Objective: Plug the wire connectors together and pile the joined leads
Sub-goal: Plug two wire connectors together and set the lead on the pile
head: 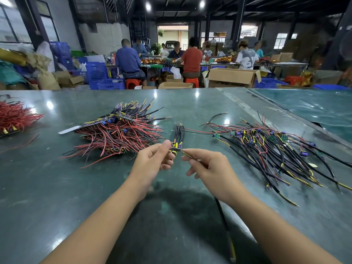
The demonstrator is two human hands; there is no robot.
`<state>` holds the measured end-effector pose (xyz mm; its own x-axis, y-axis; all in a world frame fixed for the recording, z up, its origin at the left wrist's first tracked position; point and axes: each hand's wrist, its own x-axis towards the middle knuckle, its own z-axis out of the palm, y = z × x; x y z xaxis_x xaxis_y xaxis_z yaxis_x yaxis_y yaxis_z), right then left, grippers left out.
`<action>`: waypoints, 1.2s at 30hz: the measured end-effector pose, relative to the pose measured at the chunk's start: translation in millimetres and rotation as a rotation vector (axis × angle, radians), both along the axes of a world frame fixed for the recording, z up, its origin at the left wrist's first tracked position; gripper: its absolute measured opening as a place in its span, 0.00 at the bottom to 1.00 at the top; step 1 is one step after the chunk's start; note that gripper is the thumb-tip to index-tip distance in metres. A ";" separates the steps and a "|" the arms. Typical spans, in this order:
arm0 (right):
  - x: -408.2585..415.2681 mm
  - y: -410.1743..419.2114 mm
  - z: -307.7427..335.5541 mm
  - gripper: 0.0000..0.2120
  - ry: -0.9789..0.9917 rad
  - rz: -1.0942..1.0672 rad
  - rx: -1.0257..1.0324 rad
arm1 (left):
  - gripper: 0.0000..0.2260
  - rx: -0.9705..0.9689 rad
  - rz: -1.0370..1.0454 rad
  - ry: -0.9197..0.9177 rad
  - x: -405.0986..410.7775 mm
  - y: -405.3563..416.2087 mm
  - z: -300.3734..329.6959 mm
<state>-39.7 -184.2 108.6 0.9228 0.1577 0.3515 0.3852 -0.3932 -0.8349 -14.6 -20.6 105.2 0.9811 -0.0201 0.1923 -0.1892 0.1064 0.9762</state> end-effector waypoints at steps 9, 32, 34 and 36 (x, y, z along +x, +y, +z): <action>-4.2 4.5 -0.8 0.08 0.042 0.037 -0.144 | 0.07 -0.230 -0.112 0.037 -2.4 1.7 2.4; -3.5 13.4 -6.6 0.07 0.051 -0.261 -0.150 | 0.06 0.075 0.033 0.058 -8.7 -8.0 -0.6; -3.9 14.2 -7.5 0.07 0.037 -0.295 -0.196 | 0.09 0.042 0.057 0.082 -8.8 -9.2 -0.2; -4.9 15.9 -7.8 0.07 0.021 -0.319 -0.245 | 0.10 0.019 0.065 0.094 -9.2 -10.8 0.5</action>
